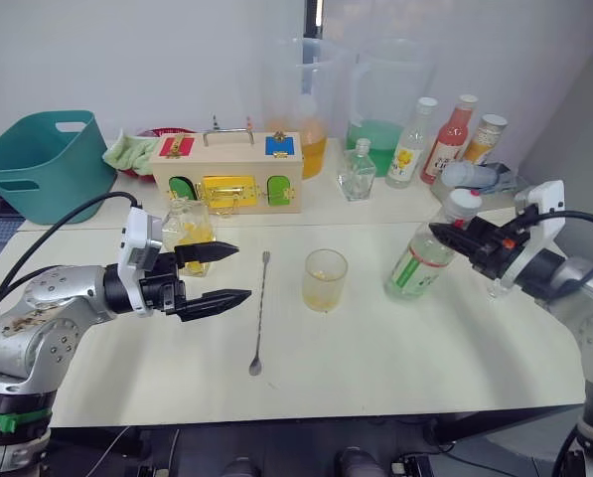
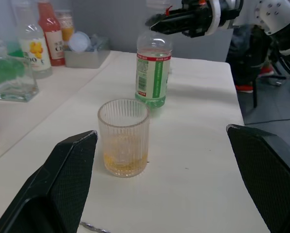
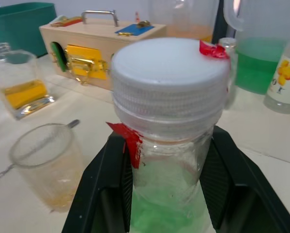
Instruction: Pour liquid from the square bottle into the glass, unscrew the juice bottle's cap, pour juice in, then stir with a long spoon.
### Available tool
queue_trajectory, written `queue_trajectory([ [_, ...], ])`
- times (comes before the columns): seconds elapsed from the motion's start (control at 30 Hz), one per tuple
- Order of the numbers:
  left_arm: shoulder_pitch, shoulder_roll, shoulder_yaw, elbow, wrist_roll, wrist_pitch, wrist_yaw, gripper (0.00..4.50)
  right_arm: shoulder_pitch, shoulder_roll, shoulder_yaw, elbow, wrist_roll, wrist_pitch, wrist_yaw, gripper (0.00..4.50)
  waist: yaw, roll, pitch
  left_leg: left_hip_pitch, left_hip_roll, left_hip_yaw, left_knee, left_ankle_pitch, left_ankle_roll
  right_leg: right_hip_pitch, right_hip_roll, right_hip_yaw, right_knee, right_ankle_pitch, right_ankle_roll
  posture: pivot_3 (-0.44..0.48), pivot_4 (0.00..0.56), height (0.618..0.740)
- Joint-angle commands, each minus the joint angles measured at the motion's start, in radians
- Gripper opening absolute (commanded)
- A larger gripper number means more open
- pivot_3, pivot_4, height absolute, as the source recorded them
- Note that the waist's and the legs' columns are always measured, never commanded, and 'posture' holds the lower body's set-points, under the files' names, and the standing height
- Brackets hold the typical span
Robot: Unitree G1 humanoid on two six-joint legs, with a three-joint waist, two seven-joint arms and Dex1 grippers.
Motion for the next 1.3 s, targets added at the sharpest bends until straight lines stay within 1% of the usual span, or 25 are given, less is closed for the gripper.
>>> queue_trajectory([
  [0.03,-0.049,-0.010,-0.022,0.029,0.017,-0.027,-0.049,4.50,0.033,0.014,-0.030,-0.181,0.146,0.053,-0.046,1.35,0.000,0.000,0.000,0.000,0.000,0.000,0.000,0.000,0.000,0.000,0.000,0.000,0.000,0.000,0.000,0.000,0.150,0.740],
  [0.07,-0.056,-0.013,-0.026,0.036,0.021,-0.028,-0.056,4.50,0.040,0.015,-0.031,-0.199,0.166,0.061,-0.058,1.35,-0.001,0.000,0.000,0.000,0.000,0.000,0.000,0.000,0.000,0.000,0.001,0.000,0.000,0.000,0.000,0.000,0.150,0.740],
  [0.1,-0.066,-0.023,-0.036,0.039,0.026,-0.033,-0.059,4.50,0.082,0.044,0.000,-0.273,0.196,0.061,-0.090,1.35,-0.001,0.000,0.000,0.000,0.000,0.000,0.000,0.000,0.000,0.000,0.001,0.000,0.000,0.000,0.000,0.000,0.150,0.740],
  [0.17,-0.079,-0.039,-0.048,0.043,0.036,-0.038,-0.066,4.50,0.135,0.079,0.039,-0.367,0.239,0.060,-0.136,1.35,0.001,-0.001,0.000,0.001,0.001,-0.001,0.001,0.000,0.001,0.001,0.001,0.000,0.000,0.000,0.000,0.000,0.150,0.740],
  [0.27,-0.082,-0.048,-0.049,0.036,0.043,-0.035,-0.067,4.50,0.165,0.092,0.057,-0.408,0.281,0.053,-0.183,1.35,0.000,-0.001,0.000,0.000,0.000,-0.001,0.001,0.000,0.001,0.001,0.000,0.000,0.000,0.000,0.000,0.000,0.150,0.740],
  [0.33,-0.072,-0.050,-0.054,0.023,0.045,-0.029,-0.071,4.50,0.157,0.118,0.126,-0.421,0.253,0.035,-0.222,1.35,0.000,-0.001,0.000,0.000,0.000,0.000,0.002,0.000,0.000,0.001,0.000,0.000,0.000,0.000,0.000,0.000,0.150,0.740],
  [0.4,-0.060,-0.042,-0.058,0.017,0.046,-0.024,-0.089,4.50,0.151,0.114,0.211,-0.428,0.186,0.014,-0.217,1.35,-0.001,-0.001,0.000,0.001,0.000,-0.001,0.002,0.001,0.000,0.002,0.000,0.000,0.000,0.000,0.000,0.000,0.150,0.740],
  [0.57,-0.041,-0.022,-0.048,-0.003,0.040,-0.010,-0.106,4.50,0.140,0.097,0.291,-0.418,0.129,-0.022,-0.187,1.35,-0.001,-0.001,0.000,0.001,0.001,-0.001,0.002,0.001,0.001,0.001,0.001,0.000,0.000,0.000,0.000,0.000,0.150,0.740],
  [0.7,-0.006,0.003,-0.033,-0.018,0.051,-0.017,-0.113,4.50,0.145,0.093,0.394,-0.394,0.015,-0.083,-0.153,1.35,-0.001,-0.001,0.000,0.001,0.001,-0.001,0.002,0.001,0.001,0.001,0.001,0.000,0.000,0.000,0.000,0.000,0.150,0.740],
  [0.83,0.010,0.021,-0.019,-0.015,0.053,-0.019,-0.109,4.50,0.140,0.082,0.446,-0.367,-0.038,-0.111,-0.115,1.35,-0.003,-0.002,-0.001,0.002,0.001,-0.001,0.002,0.001,0.001,0.002,0.001,0.000,0.000,0.000,0.000,0.000,0.150,0.740],
  [0.87,0.012,0.024,-0.017,-0.014,0.051,-0.016,-0.110,4.50,0.137,0.080,0.453,-0.363,-0.040,-0.112,-0.103,2.41,-0.003,-0.002,-0.001,0.003,0.001,-0.001,0.002,0.002,0.001,0.002,0.002,0.000,0.000,0.000,0.000,0.000,0.150,0.740],
  [1.07,0.023,0.030,-0.016,-0.020,0.045,-0.006,-0.106,4.50,0.117,0.036,0.434,-0.328,-0.015,-0.118,-0.005,4.48,0.000,-0.002,-0.001,0.003,0.001,-0.001,0.002,0.003,0.002,0.002,0.002,0.000,0.000,0.000,-0.001,0.000,0.150,0.740],
  [1.17,0.023,0.028,-0.012,-0.028,0.043,-0.001,-0.095,4.50,0.112,-0.068,0.358,-0.226,-0.003,-0.144,0.150,4.48,0.003,-0.002,0.000,0.002,0.001,-0.001,0.002,0.003,0.002,0.002,0.002,0.000,0.000,0.000,-0.001,0.000,0.150,0.740],
  [1.23,0.023,0.028,-0.010,-0.030,0.042,0.000,-0.092,4.50,0.112,-0.092,0.348,-0.202,-0.001,-0.157,0.191,4.48,0.005,-0.003,0.000,0.002,0.001,0.000,0.002,0.003,0.002,0.003,0.001,0.000,-0.001,0.000,-0.001,0.000,0.150,0.740],
  [1.3,0.043,0.034,0.008,-0.054,0.035,0.009,-0.080,4.50,0.064,-0.159,0.338,-0.090,0.001,-0.224,0.393,4.48,0.005,-0.003,0.000,0.002,0.001,-0.001,0.002,0.003,0.002,0.003,0.002,0.000,0.000,0.000,-0.001,0.000,0.150,0.740],
])
